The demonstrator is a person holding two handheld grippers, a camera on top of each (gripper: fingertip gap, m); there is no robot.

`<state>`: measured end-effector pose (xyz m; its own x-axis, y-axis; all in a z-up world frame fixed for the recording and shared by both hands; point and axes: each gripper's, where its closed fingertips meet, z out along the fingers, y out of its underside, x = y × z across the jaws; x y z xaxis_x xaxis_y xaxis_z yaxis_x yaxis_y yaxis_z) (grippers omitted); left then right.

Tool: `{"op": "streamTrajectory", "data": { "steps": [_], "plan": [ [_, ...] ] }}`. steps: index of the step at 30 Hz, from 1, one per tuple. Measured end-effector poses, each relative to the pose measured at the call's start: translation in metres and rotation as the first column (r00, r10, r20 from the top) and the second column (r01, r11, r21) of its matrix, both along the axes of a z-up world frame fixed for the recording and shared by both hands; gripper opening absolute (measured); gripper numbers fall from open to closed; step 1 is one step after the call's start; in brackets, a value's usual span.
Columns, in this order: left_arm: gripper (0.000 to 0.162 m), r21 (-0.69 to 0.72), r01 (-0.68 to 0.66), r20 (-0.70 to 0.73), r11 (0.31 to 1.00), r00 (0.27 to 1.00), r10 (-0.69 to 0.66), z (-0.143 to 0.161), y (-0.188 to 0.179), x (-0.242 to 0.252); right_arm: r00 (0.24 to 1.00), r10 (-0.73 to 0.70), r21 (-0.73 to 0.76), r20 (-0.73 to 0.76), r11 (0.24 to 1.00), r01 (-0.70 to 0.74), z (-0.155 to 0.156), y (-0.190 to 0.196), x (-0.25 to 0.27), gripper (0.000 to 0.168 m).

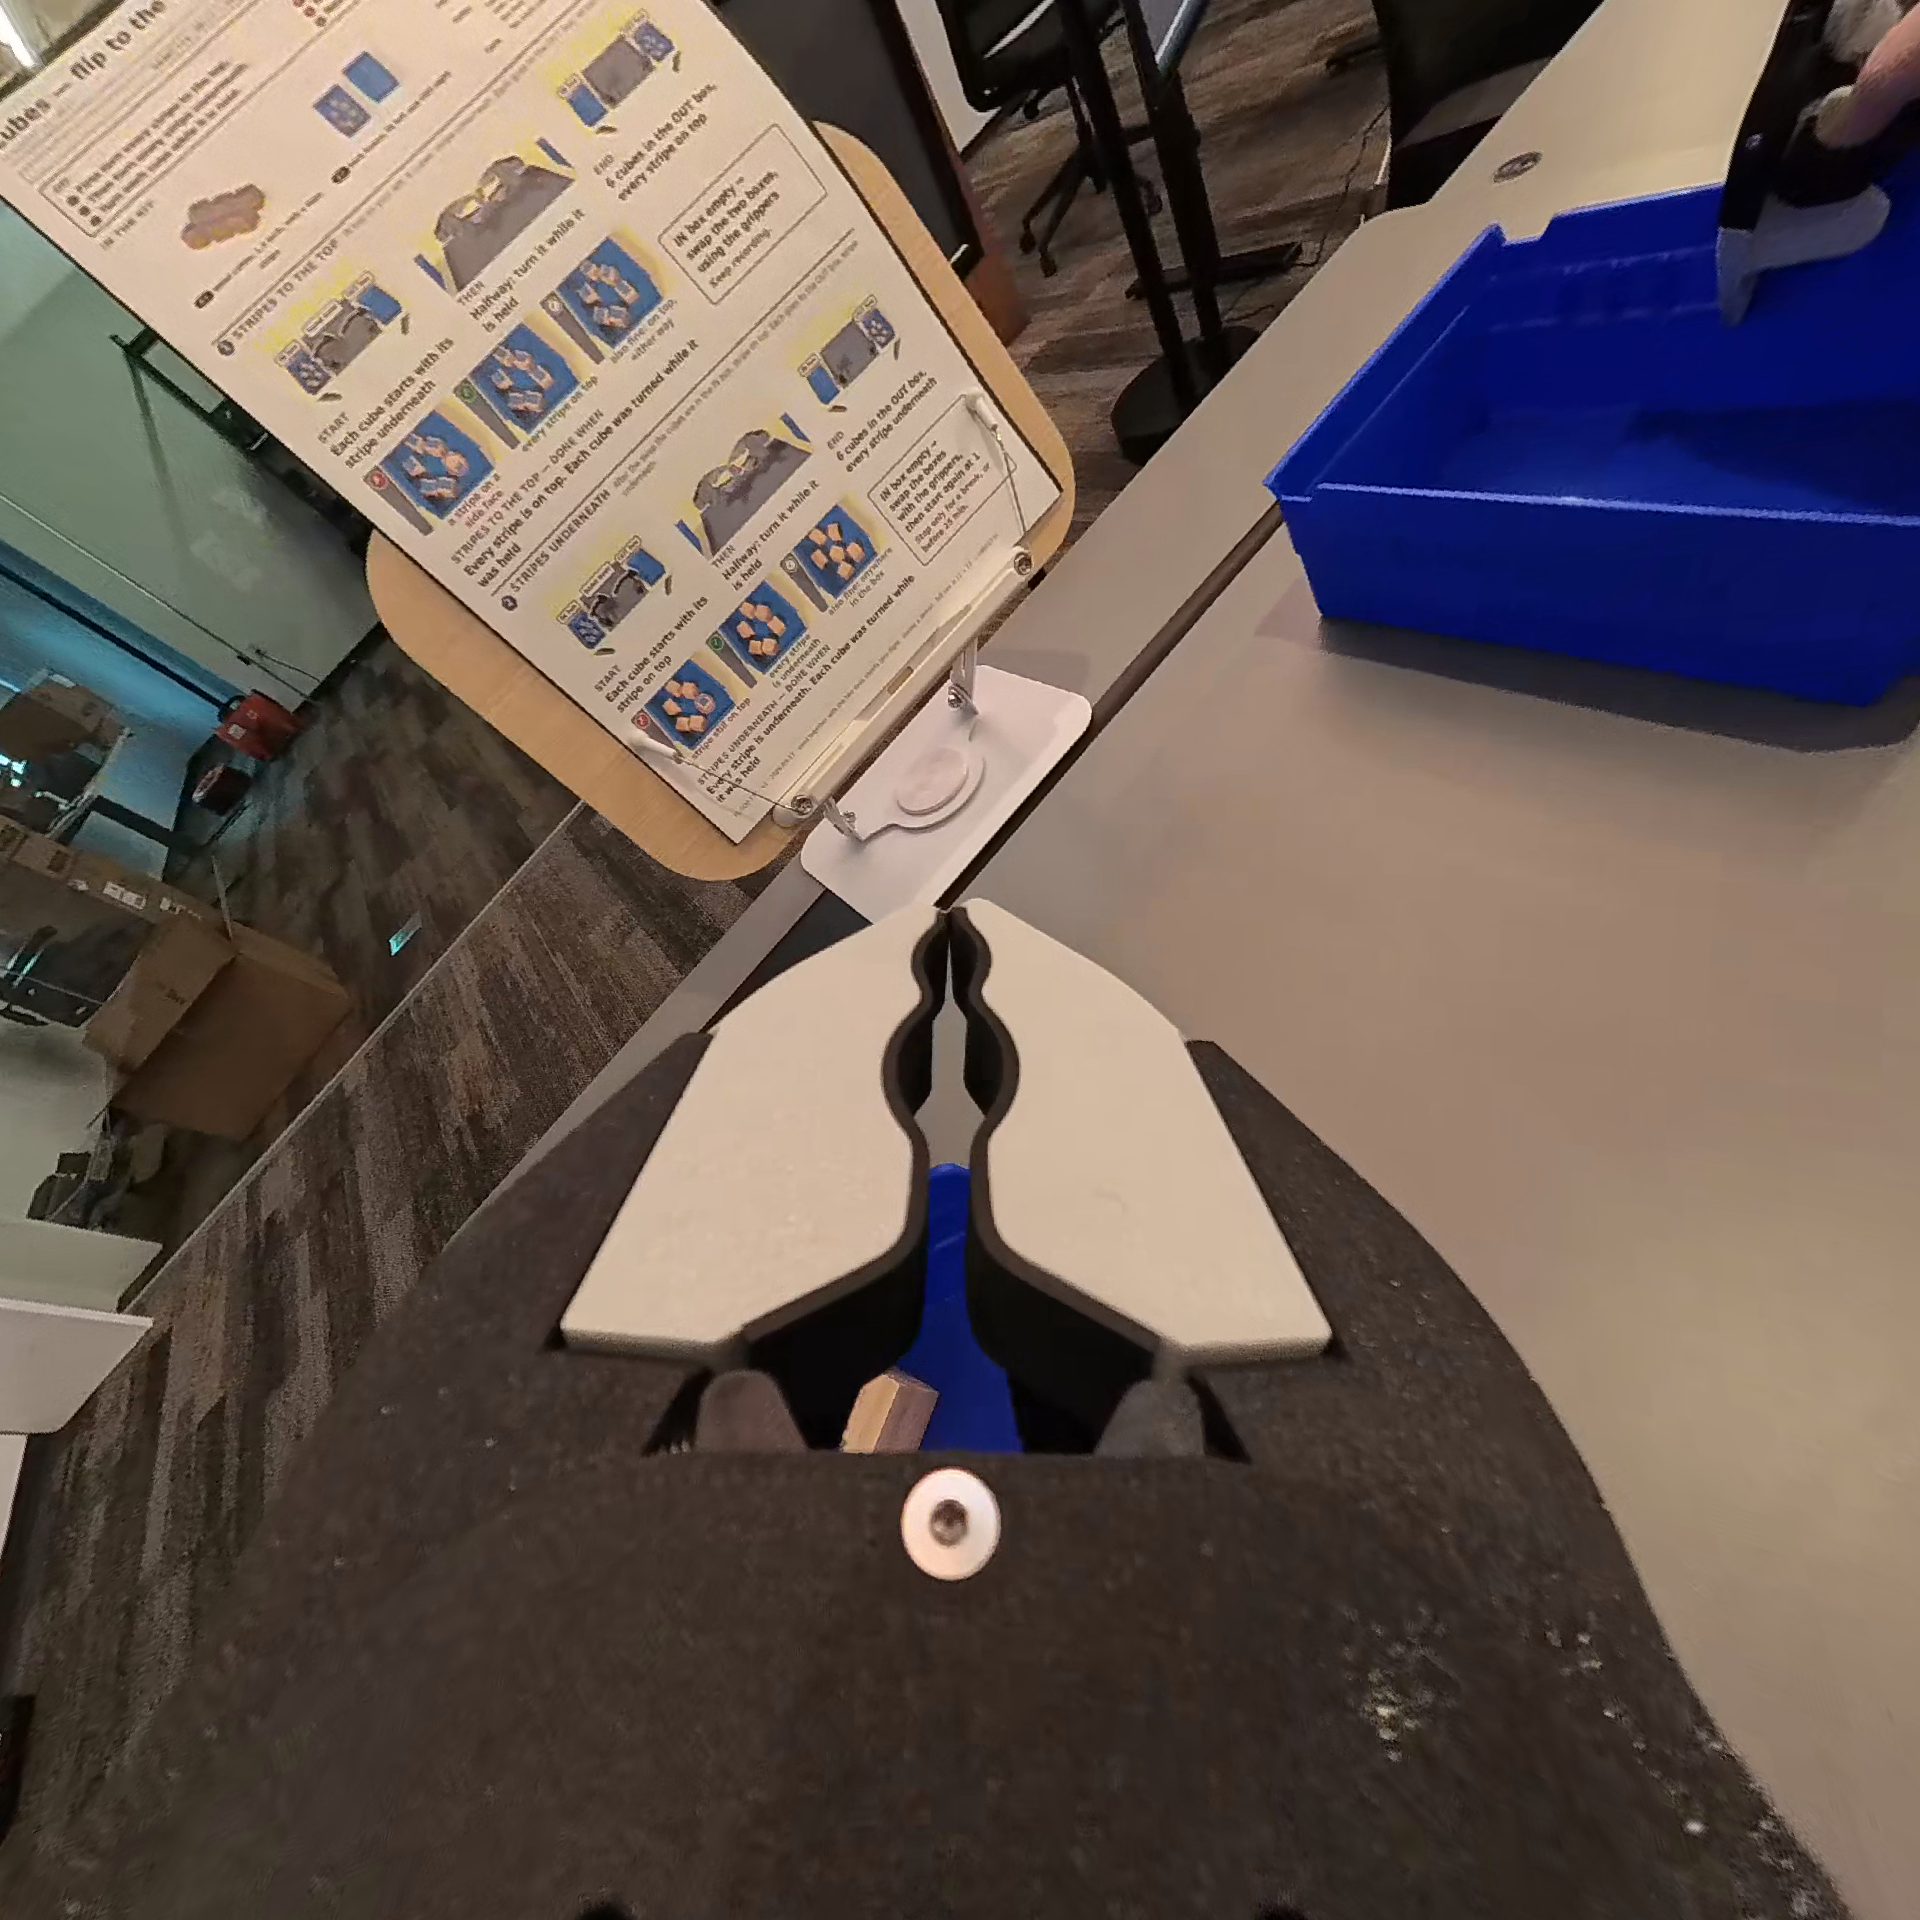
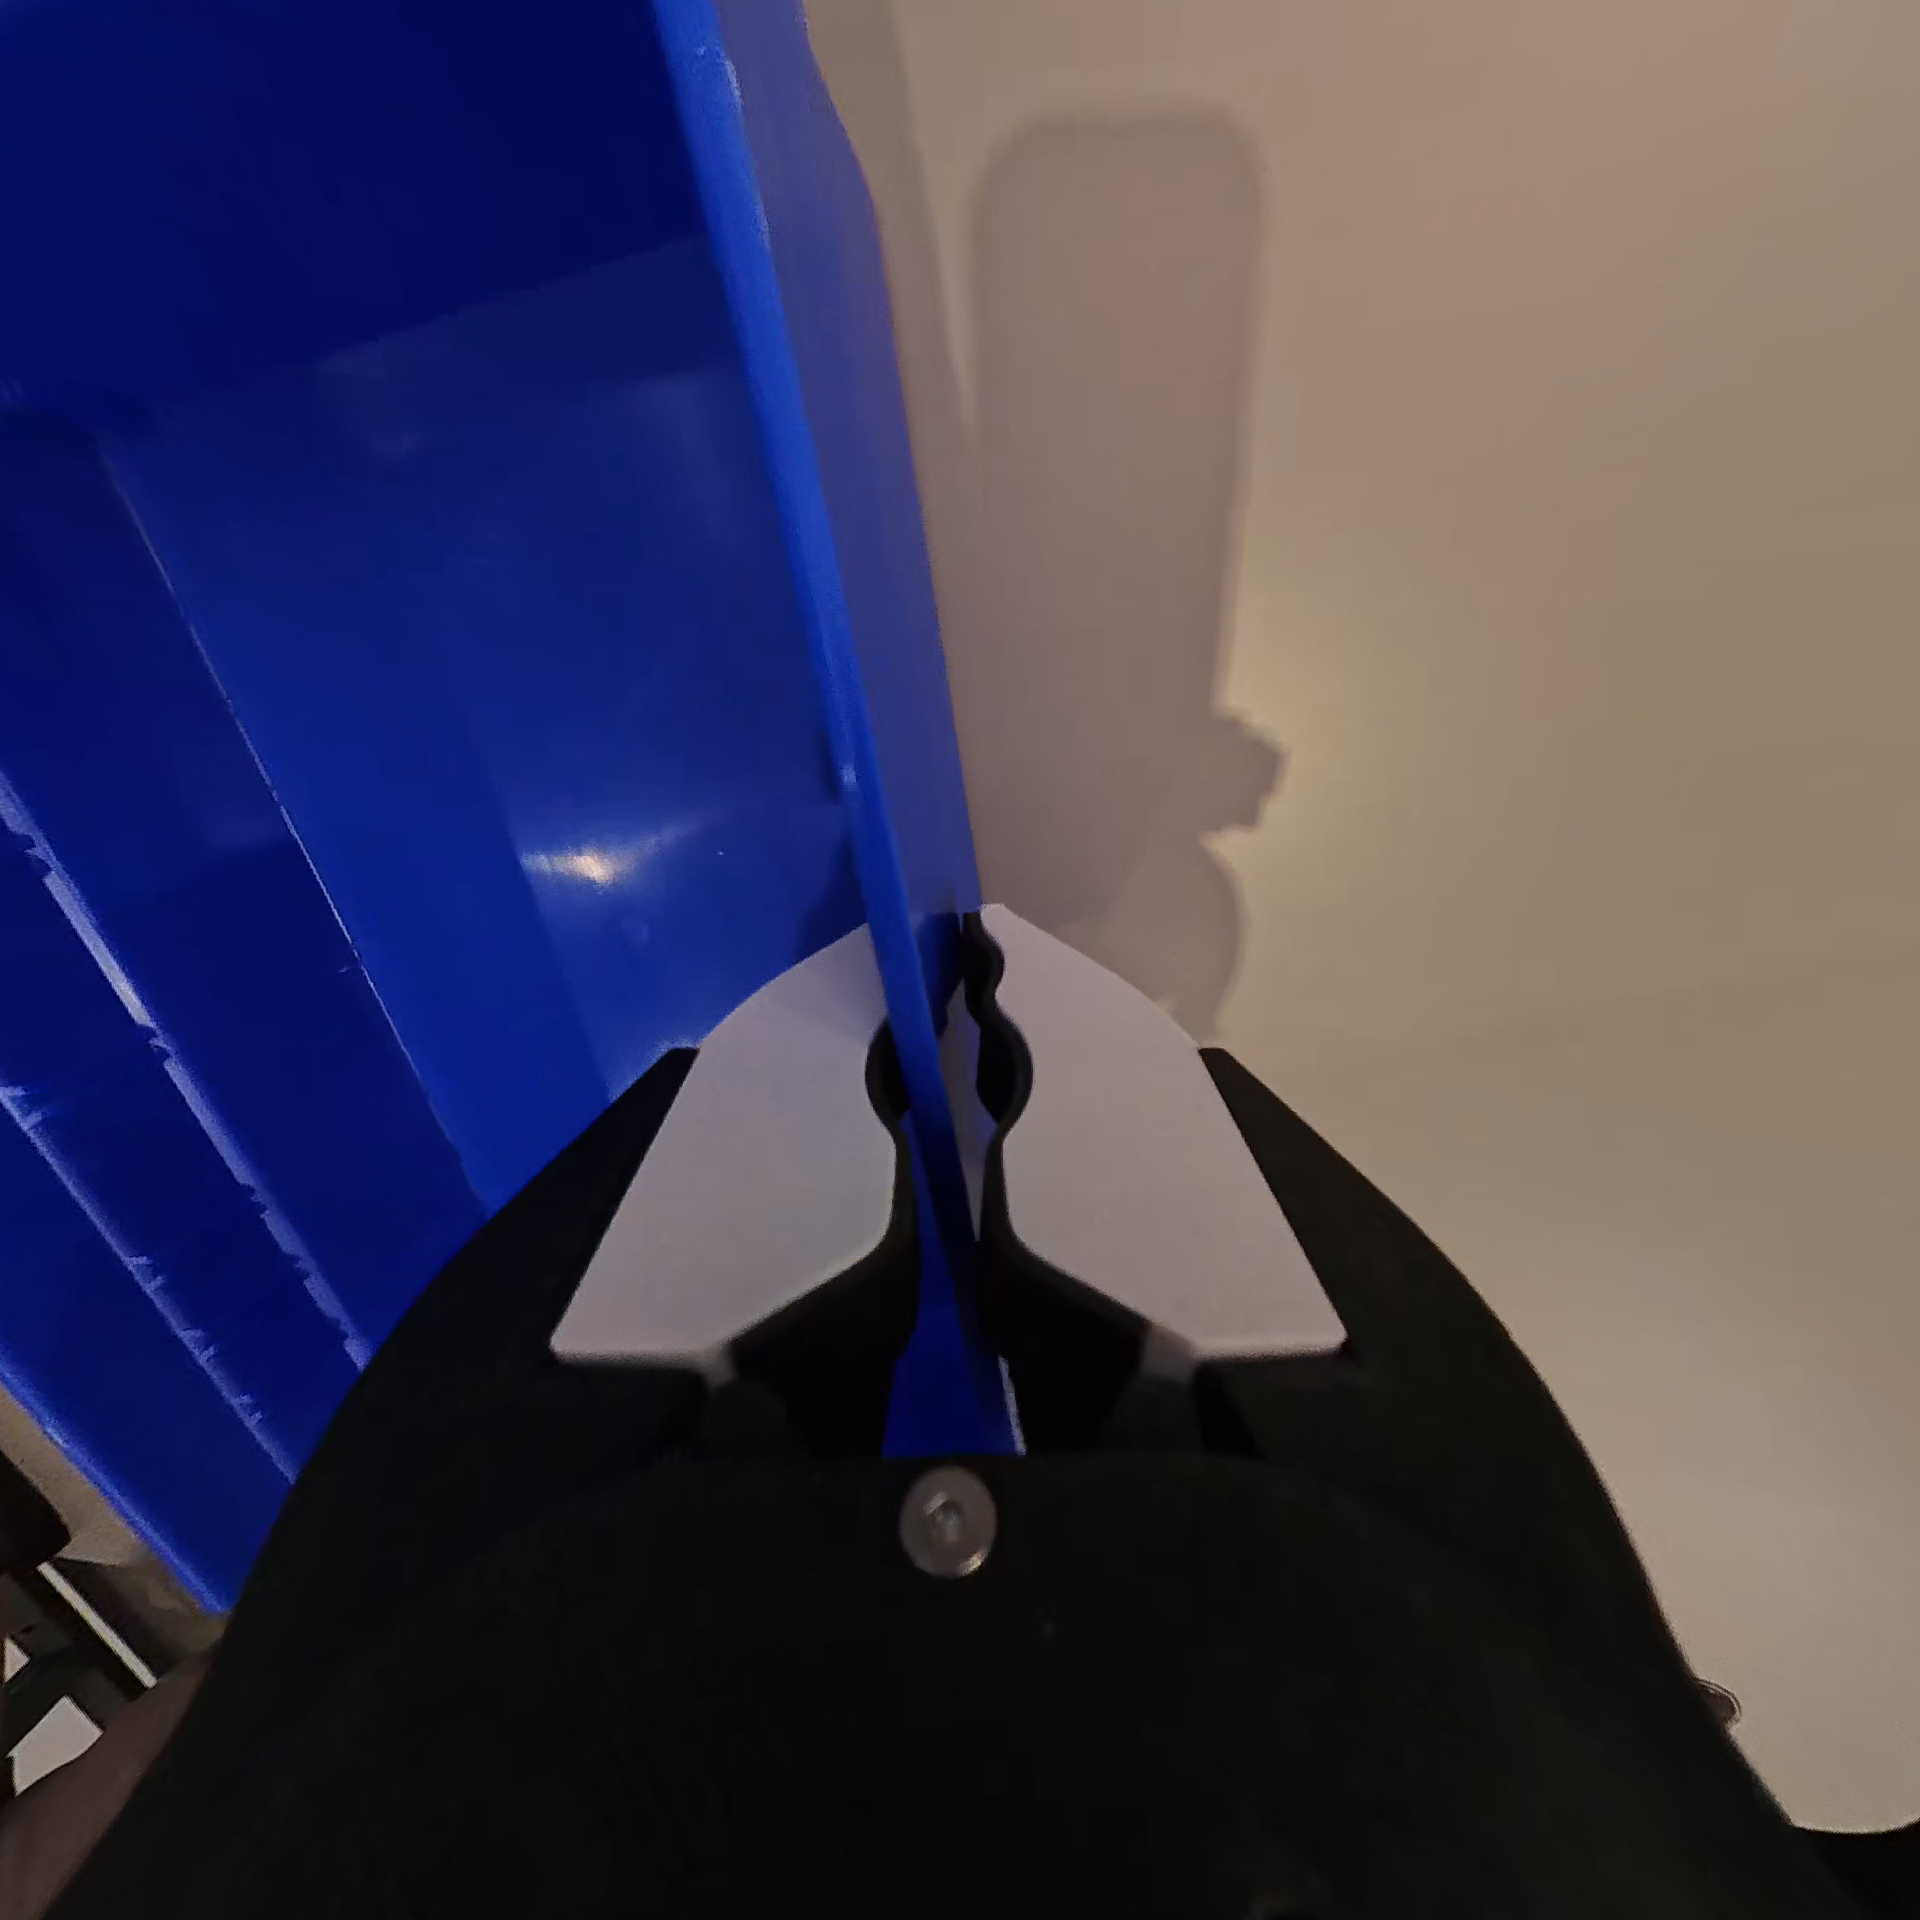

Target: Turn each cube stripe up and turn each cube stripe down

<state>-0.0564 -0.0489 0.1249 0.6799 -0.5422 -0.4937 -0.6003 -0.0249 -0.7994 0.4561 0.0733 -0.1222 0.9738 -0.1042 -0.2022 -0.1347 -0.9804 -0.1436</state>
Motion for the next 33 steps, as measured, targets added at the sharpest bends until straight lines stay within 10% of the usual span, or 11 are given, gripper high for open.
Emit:
{"op": "streamTrajectory", "data": {
  "steps": [9, 14, 19, 28, 33],
  "plan": [
    [0.017, 0.024, -0.077, 0.157, 0.997, 0.985, 0.073, 0.021, 0.003, -0.021, 0.958, -0.027, 0.336, 0.286, 0.939, -0.074, 0.063, 0.022, 0.023, 0.036],
    [0.026, 0.108, -0.177, 0.322, 0.978, 0.937, 0.134, 0.052, 0.002, -0.055, 0.95, -0.108, 0.786, 0.294, 0.592, -0.176, 0.193, 0.035, -0.017, 0.047],
    [0.043, 0.073, -0.417, 0.439, 0.906, 0.829, 0.347, 0.078, 0.007, -0.116, 0.956, 0.004, 0.876, 0.294, 0.398, -0.271, 0.237, 0.03, -0.068, 0.047],
    [0.052, -0.274, -0.575, 0.242, 0.771, 0.734, 0.634, -0.032, -0.009, -0.213, 0.923, 0.174, 0.81, 0.345, 0.442, -0.386, 0.193, 0.037, -0.093, 0.051],
    [0.052, -0.477, -0.69, 0.218, 0.544, 0.507, 0.834, -0.098, -0.031, -0.271, 0.923, 0.286, 0.84, 0.26, 0.405, -0.362, 0.196, 0.034, -0.114, 0.051]
  ]
}}
